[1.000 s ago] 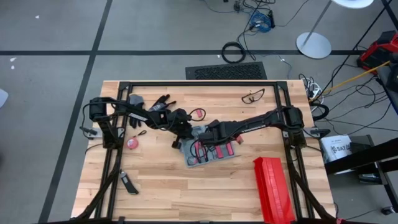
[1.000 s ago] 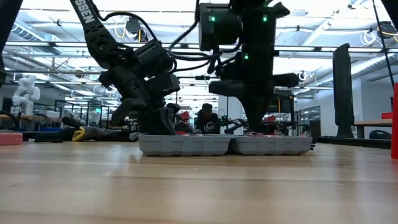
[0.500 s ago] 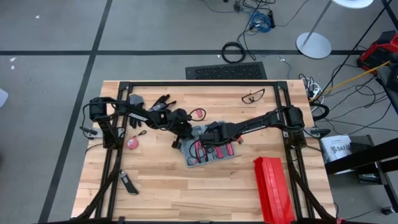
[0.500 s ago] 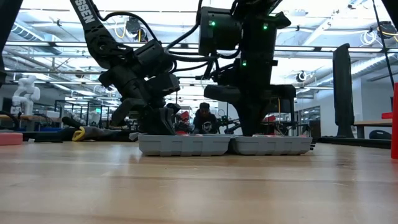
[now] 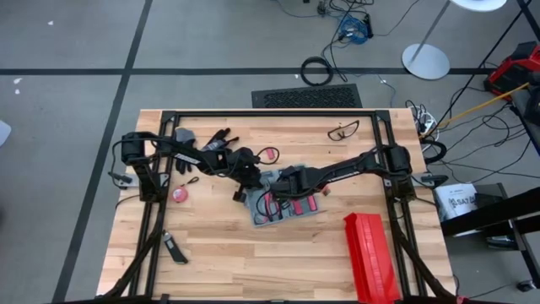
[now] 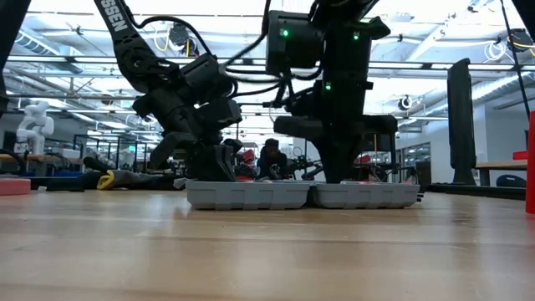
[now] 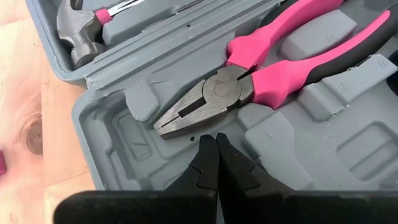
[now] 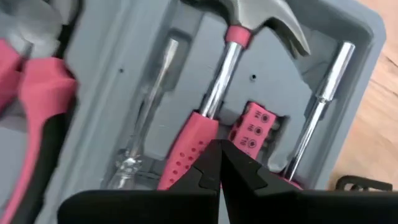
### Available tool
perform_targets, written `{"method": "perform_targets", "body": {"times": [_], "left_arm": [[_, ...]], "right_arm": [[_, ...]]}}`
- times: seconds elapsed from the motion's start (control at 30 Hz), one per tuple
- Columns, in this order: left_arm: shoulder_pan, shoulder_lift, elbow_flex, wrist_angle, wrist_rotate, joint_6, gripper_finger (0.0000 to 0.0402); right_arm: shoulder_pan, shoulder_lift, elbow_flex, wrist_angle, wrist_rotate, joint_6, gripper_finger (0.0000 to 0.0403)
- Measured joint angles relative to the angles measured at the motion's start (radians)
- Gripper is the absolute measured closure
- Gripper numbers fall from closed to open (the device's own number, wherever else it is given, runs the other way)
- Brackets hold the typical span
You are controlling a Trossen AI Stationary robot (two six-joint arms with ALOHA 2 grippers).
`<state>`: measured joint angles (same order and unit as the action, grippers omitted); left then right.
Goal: Prefit tool cases
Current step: Put the red terminal block into the gray prefit tools case
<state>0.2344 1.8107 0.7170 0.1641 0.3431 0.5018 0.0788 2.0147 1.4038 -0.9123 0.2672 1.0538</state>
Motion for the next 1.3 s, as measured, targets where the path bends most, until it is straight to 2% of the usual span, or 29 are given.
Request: {"method": "perform_targets", "body": {"times": [0.13,0.3,0.4,0.53,0.8,0.9,1.1,1.3], "left_arm": [[-0.001,0.001,0.002,0.016,0.001,-0.002,0.0401],[0.0,0.001,0.0,0.003,0.004,-0.002,0.0401],[0.0,0.0,0.0,0.0,0.006,-0.001,0.0401],[0.0,0.0,0.0,-0.001,0.006,0.001,0.0401],[0.013,-0.003,0.003,-0.055,0.016,0.003,0.0401],[0.018,-0.015,0.004,-0.095,0.028,0.004,0.0401],[0.027,-0.055,0.001,-0.219,0.151,0.003,0.0401],[0.024,-0.147,-0.006,-0.249,0.159,-0.046,0.0401]], "right_arm": [[0.0,0.004,0.0,-0.084,0.007,0.039,0.0403],[0.0,-0.03,0.003,-0.066,0.018,0.013,0.0403],[0.0,-0.043,0.042,-0.093,0.074,0.008,0.0403],[0.007,-0.073,0.083,-0.208,0.123,0.033,0.0403],[0.03,-0.128,0.088,-0.456,0.121,0.118,0.0403],[0.02,-0.146,0.088,-0.446,0.123,0.087,0.0403],[-0.057,-0.155,0.088,-0.382,0.157,-0.058,0.0403],[-0.136,-0.156,0.088,-0.154,0.205,-0.259,0.0403]]}}
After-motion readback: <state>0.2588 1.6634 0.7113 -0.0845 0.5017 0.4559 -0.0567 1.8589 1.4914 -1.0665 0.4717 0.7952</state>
